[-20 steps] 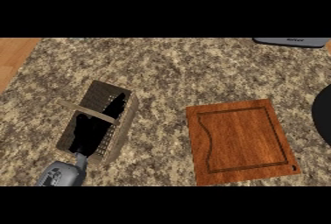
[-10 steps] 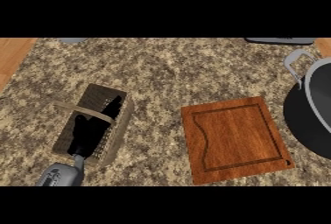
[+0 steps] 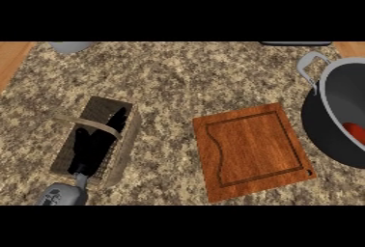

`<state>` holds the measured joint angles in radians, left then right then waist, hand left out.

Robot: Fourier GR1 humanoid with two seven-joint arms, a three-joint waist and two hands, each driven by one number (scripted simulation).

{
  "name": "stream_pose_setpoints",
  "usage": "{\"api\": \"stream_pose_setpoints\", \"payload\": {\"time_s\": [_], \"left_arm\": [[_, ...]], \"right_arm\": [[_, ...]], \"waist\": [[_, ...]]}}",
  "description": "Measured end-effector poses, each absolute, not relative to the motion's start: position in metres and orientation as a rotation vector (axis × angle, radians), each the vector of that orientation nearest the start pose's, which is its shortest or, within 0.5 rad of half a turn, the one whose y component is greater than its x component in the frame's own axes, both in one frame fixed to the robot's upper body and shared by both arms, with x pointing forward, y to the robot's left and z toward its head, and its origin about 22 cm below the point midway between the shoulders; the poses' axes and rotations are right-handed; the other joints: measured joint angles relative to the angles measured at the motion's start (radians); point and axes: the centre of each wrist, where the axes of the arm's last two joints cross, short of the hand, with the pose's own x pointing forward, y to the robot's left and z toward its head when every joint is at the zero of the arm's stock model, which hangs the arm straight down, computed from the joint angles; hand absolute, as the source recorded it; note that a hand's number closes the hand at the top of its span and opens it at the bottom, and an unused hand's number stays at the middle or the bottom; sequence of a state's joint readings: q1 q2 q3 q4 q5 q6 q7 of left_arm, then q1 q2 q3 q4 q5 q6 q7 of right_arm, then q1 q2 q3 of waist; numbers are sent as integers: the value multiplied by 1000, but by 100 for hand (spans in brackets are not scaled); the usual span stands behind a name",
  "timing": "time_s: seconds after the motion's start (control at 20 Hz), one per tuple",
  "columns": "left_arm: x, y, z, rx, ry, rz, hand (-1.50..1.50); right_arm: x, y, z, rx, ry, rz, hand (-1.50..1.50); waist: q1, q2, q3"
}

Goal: Pick the bell pepper from the cutting board and place it in the pot

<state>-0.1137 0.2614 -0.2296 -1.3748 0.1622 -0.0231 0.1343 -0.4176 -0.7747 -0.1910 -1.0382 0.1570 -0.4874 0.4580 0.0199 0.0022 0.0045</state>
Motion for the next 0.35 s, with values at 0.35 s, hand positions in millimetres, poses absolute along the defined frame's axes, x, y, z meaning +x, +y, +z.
{"api": "stream_pose_setpoints", "payload": {"time_s": [0.35], "left_arm": [[254,245,-19,-43,-1286,-270,0]], "right_arm": [[281,-492,143,-1230,-1300,-533,-150]], "waist": [[-30,-7,-1]]}}
